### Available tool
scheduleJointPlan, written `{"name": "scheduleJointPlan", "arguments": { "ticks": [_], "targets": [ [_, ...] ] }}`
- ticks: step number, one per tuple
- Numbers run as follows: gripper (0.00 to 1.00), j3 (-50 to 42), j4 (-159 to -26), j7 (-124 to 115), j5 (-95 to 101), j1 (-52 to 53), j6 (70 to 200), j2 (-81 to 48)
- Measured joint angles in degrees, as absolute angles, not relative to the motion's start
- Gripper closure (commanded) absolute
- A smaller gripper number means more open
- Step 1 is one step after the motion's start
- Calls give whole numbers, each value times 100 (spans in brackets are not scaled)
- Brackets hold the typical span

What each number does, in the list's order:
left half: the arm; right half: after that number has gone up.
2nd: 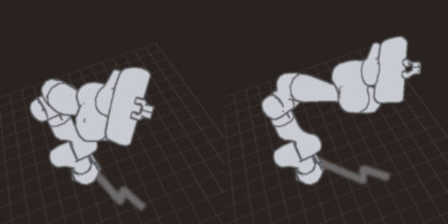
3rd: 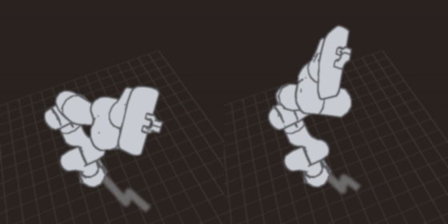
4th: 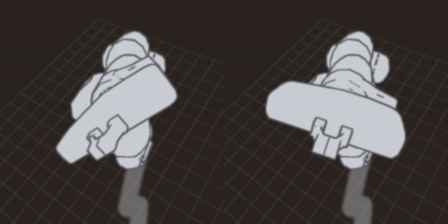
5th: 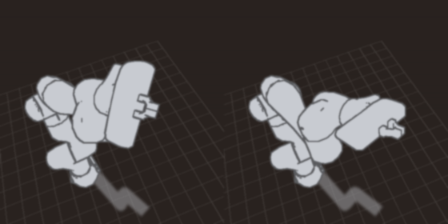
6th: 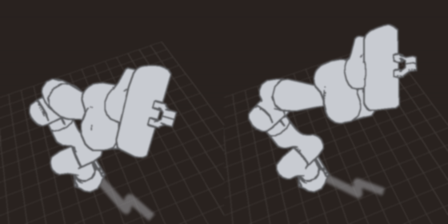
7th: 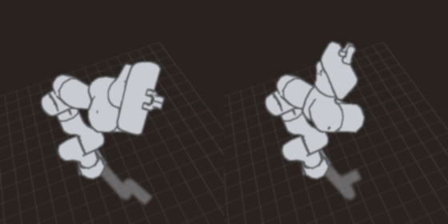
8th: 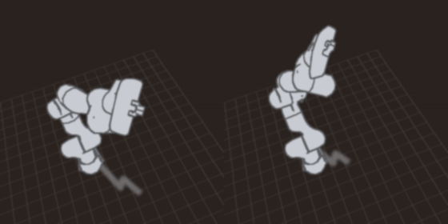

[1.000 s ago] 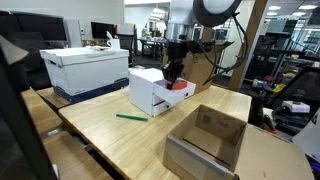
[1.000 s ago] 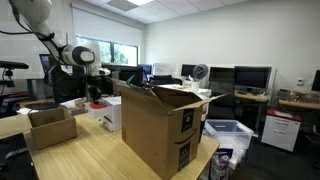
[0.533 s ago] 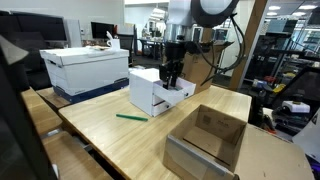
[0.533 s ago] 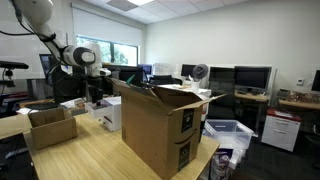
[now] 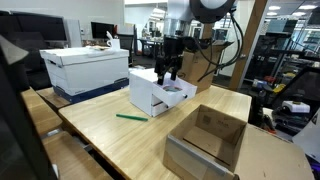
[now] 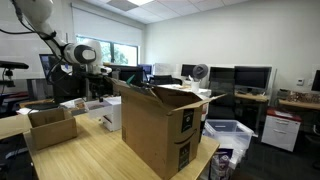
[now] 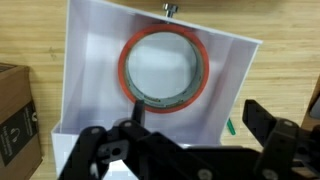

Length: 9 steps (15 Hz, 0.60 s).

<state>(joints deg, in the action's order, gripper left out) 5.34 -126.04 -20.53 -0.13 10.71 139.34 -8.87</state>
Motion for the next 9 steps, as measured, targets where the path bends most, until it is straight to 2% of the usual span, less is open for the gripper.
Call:
{"name": "scheduleJointPlan", "arguments": {
  "ticks": [9],
  "targets": [
    [0, 829, -12285, -1841, -13, 1160, 13936, -971]
  ]
}}
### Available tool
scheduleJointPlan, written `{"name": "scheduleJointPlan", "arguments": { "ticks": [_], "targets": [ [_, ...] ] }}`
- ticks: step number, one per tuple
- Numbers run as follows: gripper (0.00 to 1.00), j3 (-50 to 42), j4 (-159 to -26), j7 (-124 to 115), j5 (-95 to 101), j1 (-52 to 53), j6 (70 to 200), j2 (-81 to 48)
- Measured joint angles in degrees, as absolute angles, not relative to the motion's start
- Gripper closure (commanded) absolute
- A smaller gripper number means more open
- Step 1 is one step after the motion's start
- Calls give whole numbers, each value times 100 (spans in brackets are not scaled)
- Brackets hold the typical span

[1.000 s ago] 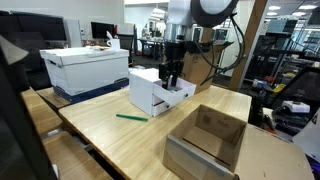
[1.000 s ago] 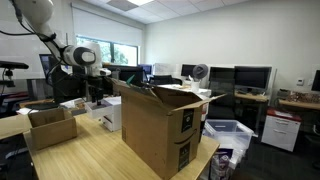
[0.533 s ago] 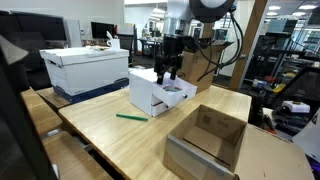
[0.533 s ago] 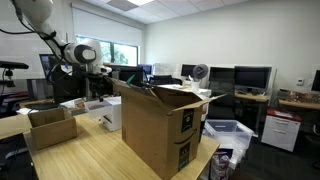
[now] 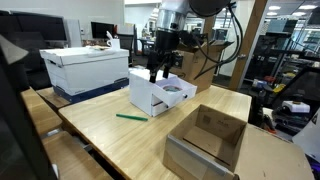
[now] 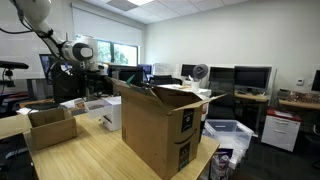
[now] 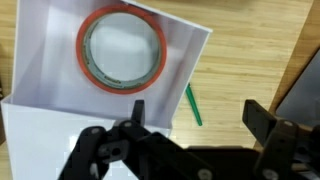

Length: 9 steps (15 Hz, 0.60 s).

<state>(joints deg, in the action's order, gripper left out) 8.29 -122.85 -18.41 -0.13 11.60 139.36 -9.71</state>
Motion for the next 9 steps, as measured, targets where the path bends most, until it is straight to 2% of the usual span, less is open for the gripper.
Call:
{"name": "scheduleJointPlan", "arguments": {
  "ticks": [9],
  "targets": [
    [0, 1094, -11745, -1188, -8, 1317, 14081, -1637]
  ]
}}
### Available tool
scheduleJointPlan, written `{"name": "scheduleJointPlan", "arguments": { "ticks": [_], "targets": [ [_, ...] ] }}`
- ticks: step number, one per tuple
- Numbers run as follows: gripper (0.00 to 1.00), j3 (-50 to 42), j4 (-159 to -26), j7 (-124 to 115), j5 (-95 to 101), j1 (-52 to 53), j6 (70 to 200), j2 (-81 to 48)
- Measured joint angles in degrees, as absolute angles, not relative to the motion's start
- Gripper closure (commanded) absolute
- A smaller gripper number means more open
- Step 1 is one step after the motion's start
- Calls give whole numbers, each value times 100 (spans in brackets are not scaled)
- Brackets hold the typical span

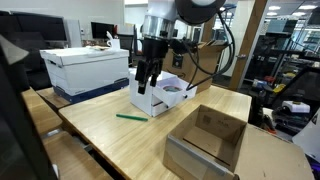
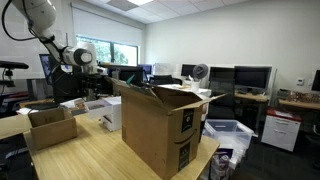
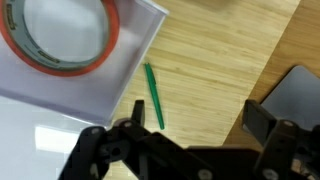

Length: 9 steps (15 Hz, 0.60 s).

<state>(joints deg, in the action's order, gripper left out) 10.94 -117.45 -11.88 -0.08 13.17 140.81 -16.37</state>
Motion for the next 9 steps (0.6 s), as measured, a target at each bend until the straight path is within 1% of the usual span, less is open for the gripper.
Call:
{"name": "scheduleJointPlan", "arguments": {
  "ticks": [2, 3, 9],
  "targets": [
    [0, 1110, -11636, -1045, 12, 1335, 14200, -1825],
    [0, 1106, -11413, -883, 109, 1392, 14263, -2147],
    [0, 1029, -11013, -806, 574, 1574, 14267, -2629]
  ]
}}
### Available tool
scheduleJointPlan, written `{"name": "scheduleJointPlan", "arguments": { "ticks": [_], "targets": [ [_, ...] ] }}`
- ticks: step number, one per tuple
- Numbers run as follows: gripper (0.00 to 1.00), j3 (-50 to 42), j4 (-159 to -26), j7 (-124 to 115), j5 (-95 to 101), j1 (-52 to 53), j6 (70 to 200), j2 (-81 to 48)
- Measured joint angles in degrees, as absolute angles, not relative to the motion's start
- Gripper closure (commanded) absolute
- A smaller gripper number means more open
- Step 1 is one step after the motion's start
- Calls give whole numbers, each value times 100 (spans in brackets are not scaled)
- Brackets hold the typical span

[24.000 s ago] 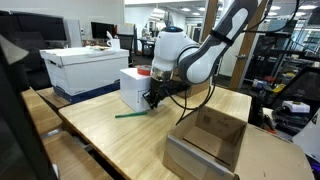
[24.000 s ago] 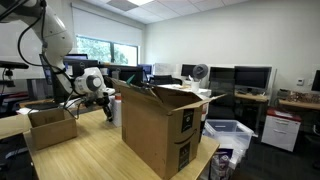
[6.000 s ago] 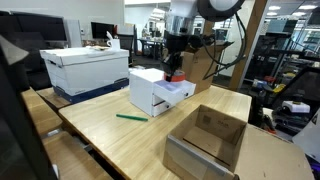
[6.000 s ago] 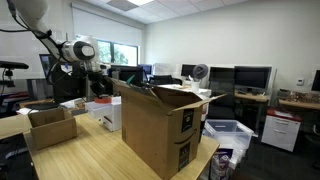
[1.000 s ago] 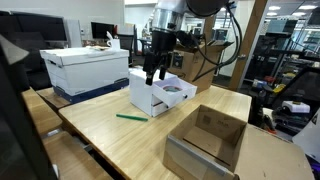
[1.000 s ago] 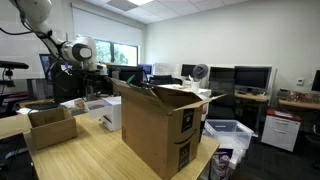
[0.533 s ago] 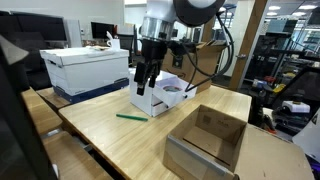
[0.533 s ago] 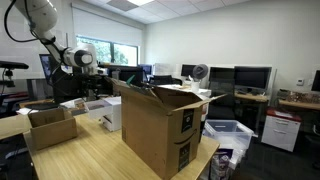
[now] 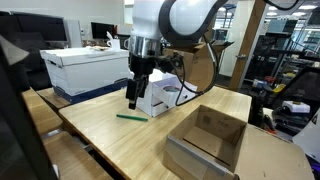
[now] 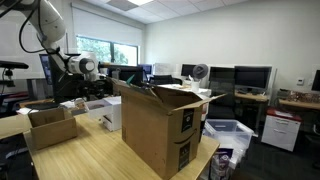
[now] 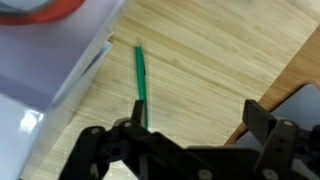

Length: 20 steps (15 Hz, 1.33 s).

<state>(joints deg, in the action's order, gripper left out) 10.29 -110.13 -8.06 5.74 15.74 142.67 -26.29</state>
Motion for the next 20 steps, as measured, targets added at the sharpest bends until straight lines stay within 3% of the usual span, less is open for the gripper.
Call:
{"name": "scheduleJointPlan", "arguments": {
  "ticks": [20],
  "targets": [
    [0, 697, -9585, -805, 1036, 2065, 14125, -4020]
  ]
}}
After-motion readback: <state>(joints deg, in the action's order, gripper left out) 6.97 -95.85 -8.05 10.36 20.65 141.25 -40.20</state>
